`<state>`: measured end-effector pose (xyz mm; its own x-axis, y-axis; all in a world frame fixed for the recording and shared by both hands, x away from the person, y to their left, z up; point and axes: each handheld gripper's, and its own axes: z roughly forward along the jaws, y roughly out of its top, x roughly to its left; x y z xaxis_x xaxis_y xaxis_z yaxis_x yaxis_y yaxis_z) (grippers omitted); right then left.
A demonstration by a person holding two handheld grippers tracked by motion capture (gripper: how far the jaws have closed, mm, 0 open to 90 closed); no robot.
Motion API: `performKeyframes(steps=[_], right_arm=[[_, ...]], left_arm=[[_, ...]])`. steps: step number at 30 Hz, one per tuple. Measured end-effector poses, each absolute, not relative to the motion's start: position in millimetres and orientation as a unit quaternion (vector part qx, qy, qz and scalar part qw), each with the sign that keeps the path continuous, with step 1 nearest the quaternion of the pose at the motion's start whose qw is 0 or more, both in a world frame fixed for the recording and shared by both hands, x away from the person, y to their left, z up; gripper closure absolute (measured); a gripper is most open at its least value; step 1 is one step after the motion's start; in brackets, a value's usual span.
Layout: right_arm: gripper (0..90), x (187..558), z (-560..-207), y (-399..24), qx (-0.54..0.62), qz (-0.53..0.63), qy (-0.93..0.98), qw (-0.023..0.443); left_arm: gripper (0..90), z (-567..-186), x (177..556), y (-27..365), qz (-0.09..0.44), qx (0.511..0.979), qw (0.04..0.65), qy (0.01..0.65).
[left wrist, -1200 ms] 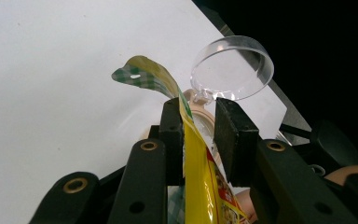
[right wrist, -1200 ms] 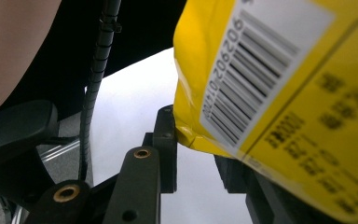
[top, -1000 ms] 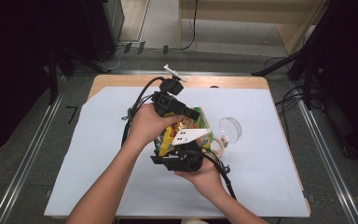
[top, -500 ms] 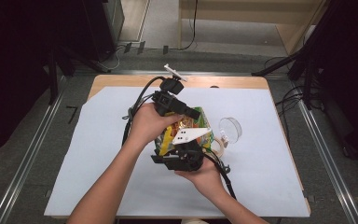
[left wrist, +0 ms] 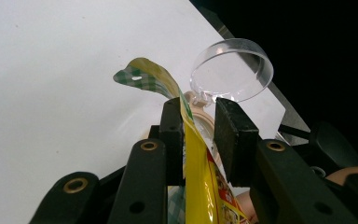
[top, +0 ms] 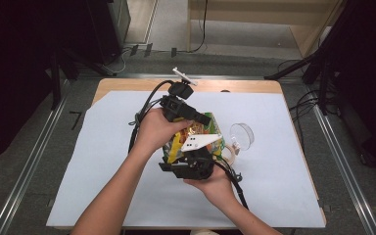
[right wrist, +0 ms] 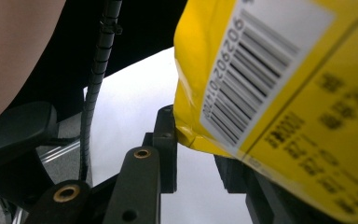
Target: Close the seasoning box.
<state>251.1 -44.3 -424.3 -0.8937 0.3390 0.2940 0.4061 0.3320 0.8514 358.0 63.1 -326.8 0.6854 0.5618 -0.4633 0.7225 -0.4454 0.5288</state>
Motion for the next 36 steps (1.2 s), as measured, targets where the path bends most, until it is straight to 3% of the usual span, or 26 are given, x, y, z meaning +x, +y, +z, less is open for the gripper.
performKeyframes(steps=[16, 36], right_arm=[[72.5, 245.5, -428.8, -38.4, -0.211, -0.524, -0.825, 0.019], [57.3, 236.4, -444.3, -29.7, -0.175, -0.512, -0.841, 0.011]], left_arm=[[73.3, -329.6, 346.8, 72.7, -0.102, 0.842, 0.375, 0.374], [78.7, -339.9, 332.4, 92.8, -0.104, 0.836, 0.407, 0.353]])
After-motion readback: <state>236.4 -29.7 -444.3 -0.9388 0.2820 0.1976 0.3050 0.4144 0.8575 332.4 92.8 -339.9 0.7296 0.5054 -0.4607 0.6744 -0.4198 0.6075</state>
